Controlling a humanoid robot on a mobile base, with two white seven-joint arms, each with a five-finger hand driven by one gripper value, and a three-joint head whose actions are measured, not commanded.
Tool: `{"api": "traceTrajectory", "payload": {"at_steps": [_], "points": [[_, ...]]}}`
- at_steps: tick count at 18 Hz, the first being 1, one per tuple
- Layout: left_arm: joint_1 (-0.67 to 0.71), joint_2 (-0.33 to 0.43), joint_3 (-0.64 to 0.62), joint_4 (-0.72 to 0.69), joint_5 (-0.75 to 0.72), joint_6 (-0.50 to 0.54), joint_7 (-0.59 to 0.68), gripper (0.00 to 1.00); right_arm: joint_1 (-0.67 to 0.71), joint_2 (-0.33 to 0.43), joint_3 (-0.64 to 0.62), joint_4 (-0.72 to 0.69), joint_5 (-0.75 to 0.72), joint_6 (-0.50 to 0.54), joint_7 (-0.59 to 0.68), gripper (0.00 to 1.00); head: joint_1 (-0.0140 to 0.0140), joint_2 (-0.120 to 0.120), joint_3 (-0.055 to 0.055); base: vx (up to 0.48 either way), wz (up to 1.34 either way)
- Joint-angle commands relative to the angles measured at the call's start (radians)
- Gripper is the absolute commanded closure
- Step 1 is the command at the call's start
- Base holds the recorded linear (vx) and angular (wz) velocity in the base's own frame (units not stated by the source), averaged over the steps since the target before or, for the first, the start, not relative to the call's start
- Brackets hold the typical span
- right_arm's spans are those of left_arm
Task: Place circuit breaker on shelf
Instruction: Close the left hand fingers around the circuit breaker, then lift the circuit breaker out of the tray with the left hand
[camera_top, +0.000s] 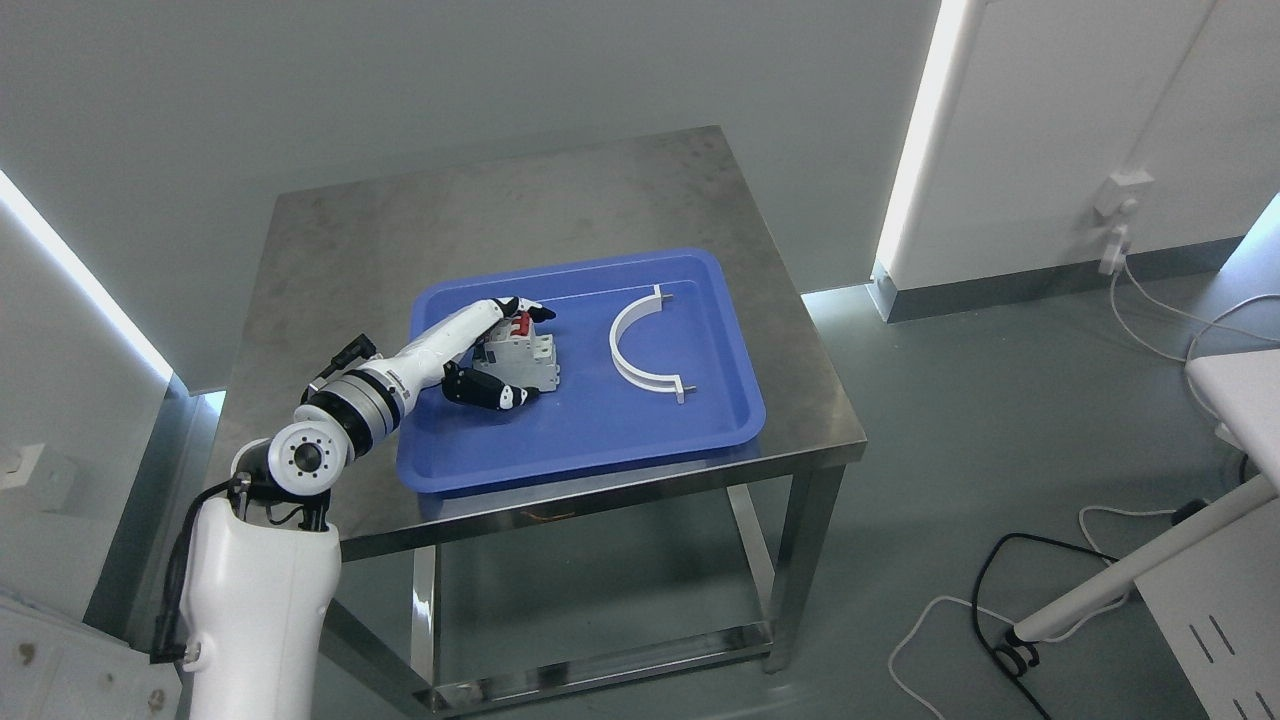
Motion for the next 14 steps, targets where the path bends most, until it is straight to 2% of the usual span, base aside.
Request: {"api": "traceTrajectory", "payload": {"at_steps": [1, 3, 5, 10, 14], "points": [[-0.002, -0.046, 0.075, 0.013, 0.0, -0.01, -0.016, 0.68, 0.017, -0.017, 0.0, 0.0, 0.0, -0.026, -0.004, 0.0, 0.0, 0.0, 0.0, 0.027, -0.03], [-0.01, -0.067, 0.101, 0.01, 0.0, -0.059, -0.019, 0.88, 0.017, -0.017, 0.0, 0.0, 0.0, -0.026, -0.004, 0.0, 0.0, 0.0, 0.0, 0.019, -0.01], [-0.011, -0.08, 0.133, 0.01, 0.001, -0.096, -0.019, 0.97, 0.017, -0.017, 0.0, -0.001, 0.0, -0.026, -0.004, 0.0, 0.0, 0.0, 0.0, 0.006, 0.0], [-0.025, -0.127, 0.208, 0.0, 0.008, -0.133, -0.021, 1.0, 0.017, -0.017, 0.0, 0.0, -0.001, -0.026, -0.004, 0.0, 0.0, 0.0, 0.0, -0.001, 0.02], [-0.072, -0.127, 0.257, -0.065, 0.067, -0.133, -0.022, 1.0, 0.017, -0.017, 0.0, 0.0, 0.0, -0.026, -0.004, 0.0, 0.0, 0.0, 0.0, -0.001, 0.0]]}}
